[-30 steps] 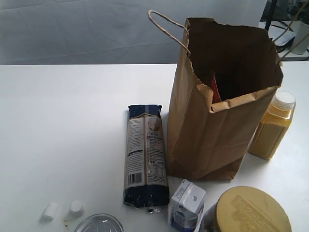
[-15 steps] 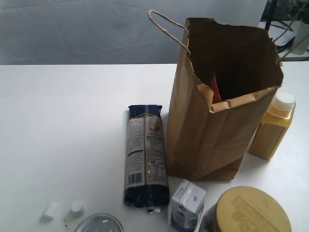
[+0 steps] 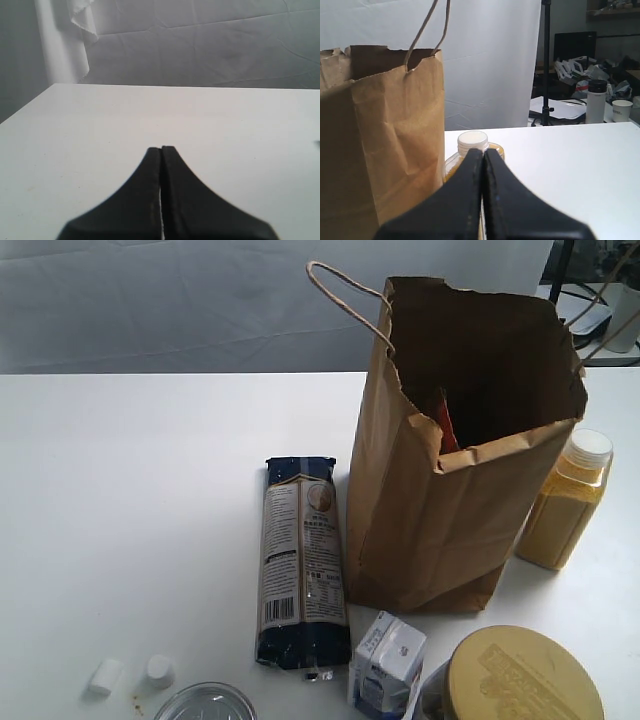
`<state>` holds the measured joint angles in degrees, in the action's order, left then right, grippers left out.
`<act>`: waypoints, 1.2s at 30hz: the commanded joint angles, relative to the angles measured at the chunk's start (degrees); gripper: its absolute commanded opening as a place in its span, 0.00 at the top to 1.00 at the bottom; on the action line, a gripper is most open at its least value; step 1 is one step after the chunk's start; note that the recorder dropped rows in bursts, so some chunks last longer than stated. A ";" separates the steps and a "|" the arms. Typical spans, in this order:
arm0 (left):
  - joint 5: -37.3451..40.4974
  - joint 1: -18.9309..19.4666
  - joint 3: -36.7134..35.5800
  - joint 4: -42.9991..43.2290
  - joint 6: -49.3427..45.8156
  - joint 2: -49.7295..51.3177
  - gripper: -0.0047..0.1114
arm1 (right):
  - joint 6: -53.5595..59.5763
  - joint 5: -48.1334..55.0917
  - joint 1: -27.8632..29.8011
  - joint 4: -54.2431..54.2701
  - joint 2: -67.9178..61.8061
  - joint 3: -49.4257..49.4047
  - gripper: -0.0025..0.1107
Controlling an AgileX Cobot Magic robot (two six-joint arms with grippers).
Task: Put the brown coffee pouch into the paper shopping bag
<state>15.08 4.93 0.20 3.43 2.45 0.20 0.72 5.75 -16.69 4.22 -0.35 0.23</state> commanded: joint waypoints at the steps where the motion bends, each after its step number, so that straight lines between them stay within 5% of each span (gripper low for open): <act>1: -0.21 0.21 -0.20 0.23 0.16 -0.20 0.96 | -0.24 0.56 0.11 0.04 0.35 -0.23 0.98; 36: -0.21 0.21 -0.20 0.23 0.16 -0.20 0.96 | -0.24 0.56 1.30 0.04 0.35 -0.23 0.98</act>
<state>15.08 4.93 0.20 3.43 2.45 0.20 0.62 5.98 -15.32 4.34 -0.35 0.23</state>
